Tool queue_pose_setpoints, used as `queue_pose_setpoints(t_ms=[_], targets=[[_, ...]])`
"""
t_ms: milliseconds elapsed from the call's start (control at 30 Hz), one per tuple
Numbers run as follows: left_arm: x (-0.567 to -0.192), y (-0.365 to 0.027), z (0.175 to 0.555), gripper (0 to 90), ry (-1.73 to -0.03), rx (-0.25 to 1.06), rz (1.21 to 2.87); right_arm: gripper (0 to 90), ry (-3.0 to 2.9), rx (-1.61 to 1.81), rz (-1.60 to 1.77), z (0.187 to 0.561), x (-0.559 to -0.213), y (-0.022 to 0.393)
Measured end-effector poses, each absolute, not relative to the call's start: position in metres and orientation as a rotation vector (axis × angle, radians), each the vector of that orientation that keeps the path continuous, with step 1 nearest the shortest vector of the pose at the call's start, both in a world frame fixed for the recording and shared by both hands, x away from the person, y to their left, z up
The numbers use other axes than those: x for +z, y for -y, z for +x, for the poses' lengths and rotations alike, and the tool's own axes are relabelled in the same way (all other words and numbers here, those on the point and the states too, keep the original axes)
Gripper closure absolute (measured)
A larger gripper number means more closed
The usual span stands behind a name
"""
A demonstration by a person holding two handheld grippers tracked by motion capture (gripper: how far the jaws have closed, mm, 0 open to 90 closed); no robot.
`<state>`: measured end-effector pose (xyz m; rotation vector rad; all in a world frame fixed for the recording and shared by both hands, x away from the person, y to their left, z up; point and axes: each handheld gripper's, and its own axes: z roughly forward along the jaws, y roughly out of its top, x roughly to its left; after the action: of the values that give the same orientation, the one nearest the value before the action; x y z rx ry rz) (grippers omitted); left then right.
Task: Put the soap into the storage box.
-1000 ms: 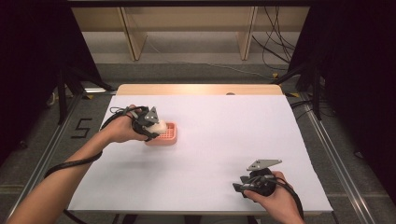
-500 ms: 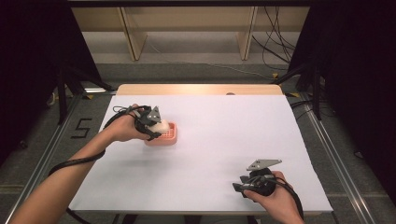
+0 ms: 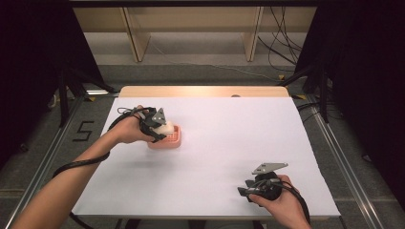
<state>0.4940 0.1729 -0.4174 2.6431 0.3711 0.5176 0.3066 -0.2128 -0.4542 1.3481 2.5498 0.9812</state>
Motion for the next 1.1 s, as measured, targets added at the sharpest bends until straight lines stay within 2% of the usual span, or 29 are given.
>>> queue_pose_setpoints(t_ms=[1100], targets=[[-0.4272, -0.1711, 0.5029, 49.5, -0.389, 0.505, 2.652, 56.3, -2.533, 0.993, 1.324, 0.3068, -0.4557, 0.2136]])
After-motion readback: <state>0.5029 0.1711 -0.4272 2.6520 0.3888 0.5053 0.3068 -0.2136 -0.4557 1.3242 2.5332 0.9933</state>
